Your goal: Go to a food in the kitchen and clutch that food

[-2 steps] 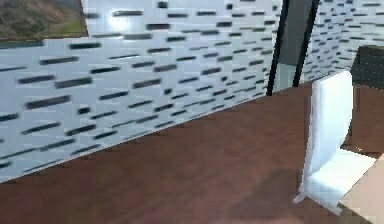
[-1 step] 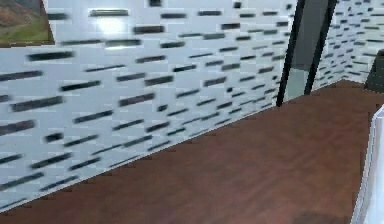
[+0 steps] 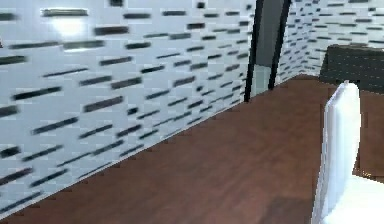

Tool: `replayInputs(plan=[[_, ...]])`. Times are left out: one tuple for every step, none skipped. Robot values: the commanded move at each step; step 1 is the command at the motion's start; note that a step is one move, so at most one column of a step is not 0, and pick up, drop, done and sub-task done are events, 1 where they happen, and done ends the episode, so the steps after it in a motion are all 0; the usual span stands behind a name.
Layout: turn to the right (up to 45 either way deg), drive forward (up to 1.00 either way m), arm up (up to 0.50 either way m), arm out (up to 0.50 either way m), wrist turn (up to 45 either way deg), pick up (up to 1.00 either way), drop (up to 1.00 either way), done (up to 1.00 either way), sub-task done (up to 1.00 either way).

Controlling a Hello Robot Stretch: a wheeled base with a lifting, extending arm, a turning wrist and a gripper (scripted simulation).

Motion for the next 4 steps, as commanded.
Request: replayInputs(plan=[[0.0, 1.0, 0.0, 0.0, 0.0, 0.0, 0.0, 0.0, 0.0], [15.0, 0.0, 0.0, 0.0, 0.0, 0.0, 0.0, 0.0, 0.0], [0.0, 0.15, 0.0, 0.0, 0.0, 0.0, 0.0, 0.0, 0.0], [18.0, 0.0, 0.0, 0.0, 0.0, 0.0, 0.0, 0.0, 0.0]])
